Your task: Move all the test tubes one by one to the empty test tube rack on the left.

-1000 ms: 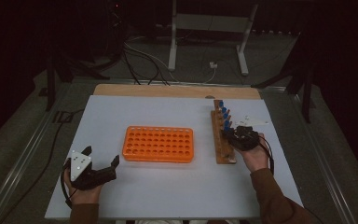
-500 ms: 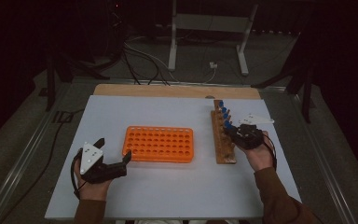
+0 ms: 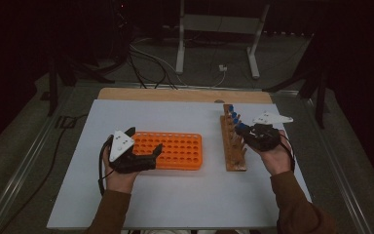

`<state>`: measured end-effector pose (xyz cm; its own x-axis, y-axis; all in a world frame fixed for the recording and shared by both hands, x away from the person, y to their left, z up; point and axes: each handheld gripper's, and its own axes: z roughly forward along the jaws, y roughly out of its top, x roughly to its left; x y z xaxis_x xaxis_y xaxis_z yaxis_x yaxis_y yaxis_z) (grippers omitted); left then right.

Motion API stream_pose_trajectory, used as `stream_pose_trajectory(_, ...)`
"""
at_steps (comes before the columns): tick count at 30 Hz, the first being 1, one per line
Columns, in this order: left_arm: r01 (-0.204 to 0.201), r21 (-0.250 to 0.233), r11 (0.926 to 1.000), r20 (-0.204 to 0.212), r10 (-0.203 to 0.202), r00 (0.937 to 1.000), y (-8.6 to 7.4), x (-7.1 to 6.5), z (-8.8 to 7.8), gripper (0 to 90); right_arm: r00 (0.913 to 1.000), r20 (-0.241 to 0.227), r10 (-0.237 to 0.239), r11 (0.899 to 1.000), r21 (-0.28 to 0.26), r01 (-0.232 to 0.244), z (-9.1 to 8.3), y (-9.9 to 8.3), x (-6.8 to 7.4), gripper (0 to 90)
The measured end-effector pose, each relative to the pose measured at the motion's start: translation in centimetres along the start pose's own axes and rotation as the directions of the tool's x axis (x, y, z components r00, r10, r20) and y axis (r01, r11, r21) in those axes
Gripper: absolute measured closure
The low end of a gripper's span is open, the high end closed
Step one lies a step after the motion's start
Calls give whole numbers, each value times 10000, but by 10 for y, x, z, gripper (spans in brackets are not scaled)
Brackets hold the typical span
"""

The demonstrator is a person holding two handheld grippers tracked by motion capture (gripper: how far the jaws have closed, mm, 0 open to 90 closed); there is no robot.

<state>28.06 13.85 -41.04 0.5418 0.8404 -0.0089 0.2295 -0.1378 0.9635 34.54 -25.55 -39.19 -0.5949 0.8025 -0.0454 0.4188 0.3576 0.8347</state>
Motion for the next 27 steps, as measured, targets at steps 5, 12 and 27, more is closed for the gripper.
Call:
stream_pose_trajectory(5,-231,41,9997,281,230,9993,10,-11,16,16,9998,-48,-203,9996,-179,202,-7,10,4,766)
stream_pose_trajectory(12,-543,142,9984,696,532,9962,15,-27,41,45,9989,-342,-328,9993,-204,321,-2,15,11,766)
stream_pose_trajectory(27,-589,513,9969,1864,484,9813,14,-55,89,189,9902,-1288,-538,9985,-185,518,15,29,39,765)
